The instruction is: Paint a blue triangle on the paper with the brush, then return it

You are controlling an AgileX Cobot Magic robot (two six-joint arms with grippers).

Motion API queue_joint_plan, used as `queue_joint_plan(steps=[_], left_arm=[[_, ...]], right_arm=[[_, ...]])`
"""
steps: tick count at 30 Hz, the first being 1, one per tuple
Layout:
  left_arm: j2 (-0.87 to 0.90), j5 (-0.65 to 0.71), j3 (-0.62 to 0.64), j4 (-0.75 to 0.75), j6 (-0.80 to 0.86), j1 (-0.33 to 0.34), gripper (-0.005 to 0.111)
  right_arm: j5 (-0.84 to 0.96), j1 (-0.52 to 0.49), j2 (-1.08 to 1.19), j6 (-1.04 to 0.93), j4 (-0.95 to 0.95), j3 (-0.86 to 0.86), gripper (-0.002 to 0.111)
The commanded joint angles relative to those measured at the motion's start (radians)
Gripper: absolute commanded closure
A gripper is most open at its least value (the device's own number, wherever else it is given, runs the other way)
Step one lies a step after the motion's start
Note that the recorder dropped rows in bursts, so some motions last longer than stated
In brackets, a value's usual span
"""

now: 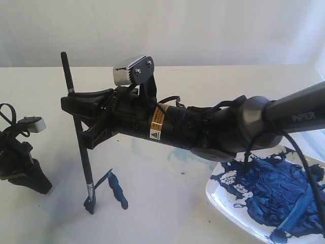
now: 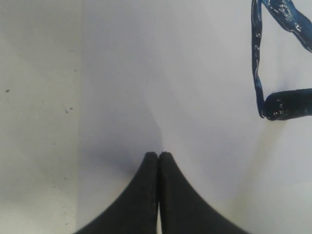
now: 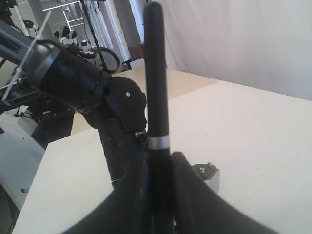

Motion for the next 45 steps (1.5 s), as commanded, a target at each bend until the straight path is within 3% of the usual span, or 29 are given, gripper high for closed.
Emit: queue_joint_plan(steps=[1, 14, 31, 45], left_arm=[[-0.001, 0.021, 0.009, -0.017, 0.003, 0.003, 0.107], [-0.001, 0.021, 0.009, -0.017, 0.003, 0.003, 0.107], [-0.001, 0.021, 0.009, -0.017, 0.003, 0.003, 0.107], [-0.001, 0.021, 0.009, -0.017, 0.003, 0.003, 0.107]], right_arm=[[0.018, -0.005, -0.005, 0.005, -0.017, 0.000, 0.108], [0.119, -0.005, -0.034, 0.013, -0.032, 0.000, 0.108], [0.125, -0.005, -0.036, 0.015, -0.035, 0.002, 0.108], [0.259, -0.005, -0.095, 0.032, -0.070, 0.005, 0.108]])
